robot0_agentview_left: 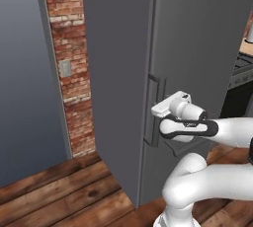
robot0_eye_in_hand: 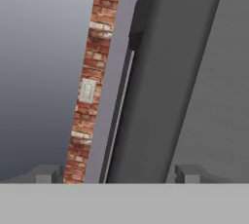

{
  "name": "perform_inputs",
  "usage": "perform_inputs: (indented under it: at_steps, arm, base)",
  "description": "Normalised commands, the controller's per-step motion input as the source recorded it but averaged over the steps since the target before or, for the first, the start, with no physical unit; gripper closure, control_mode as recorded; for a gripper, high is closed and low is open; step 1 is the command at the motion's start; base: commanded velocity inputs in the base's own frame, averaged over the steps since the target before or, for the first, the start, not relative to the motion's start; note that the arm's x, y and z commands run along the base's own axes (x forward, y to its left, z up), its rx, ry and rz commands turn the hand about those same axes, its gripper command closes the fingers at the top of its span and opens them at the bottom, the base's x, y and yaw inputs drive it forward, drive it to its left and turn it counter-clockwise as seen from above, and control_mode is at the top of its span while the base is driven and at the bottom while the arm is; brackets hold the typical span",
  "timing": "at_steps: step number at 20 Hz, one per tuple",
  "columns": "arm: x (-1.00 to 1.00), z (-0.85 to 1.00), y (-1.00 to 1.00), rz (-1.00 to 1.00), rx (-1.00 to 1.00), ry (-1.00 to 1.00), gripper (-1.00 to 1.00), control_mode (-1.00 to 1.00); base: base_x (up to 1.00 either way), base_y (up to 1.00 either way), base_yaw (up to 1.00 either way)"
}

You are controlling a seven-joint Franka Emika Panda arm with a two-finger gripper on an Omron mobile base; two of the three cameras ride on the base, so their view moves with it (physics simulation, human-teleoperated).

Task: There is a bowl on the dining counter. Grab a lemon wedge from the fridge and place it in the bowl. Then get the liquor bottle and glass cup from the cabinet and place them next to the bowl.

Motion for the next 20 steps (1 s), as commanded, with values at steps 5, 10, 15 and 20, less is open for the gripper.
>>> perform_inputs:
  at_steps: [5, 10, 15, 20]
  arm:
    - [-0.19, 0.00, -0.11, 0.00, 0.00, -0.08, -1.00, -1.00]
    - [-0.09, 0.00, -0.02, 0.00, 0.00, -0.02, -1.00, -1.00]
    - [0.01, 0.00, -0.05, 0.00, 0.00, 0.00, -1.00, -1.00]
    - [0.20, 0.01, -0.01, -0.02, 0.01, 0.00, -1.00, -1.00]
  base:
    - [0.00, 0.00, 0.00]
    - [0.00, 0.00, 0.00]
    - [0.00, 0.00, 0.00]
    - [0.00, 0.00, 0.00]
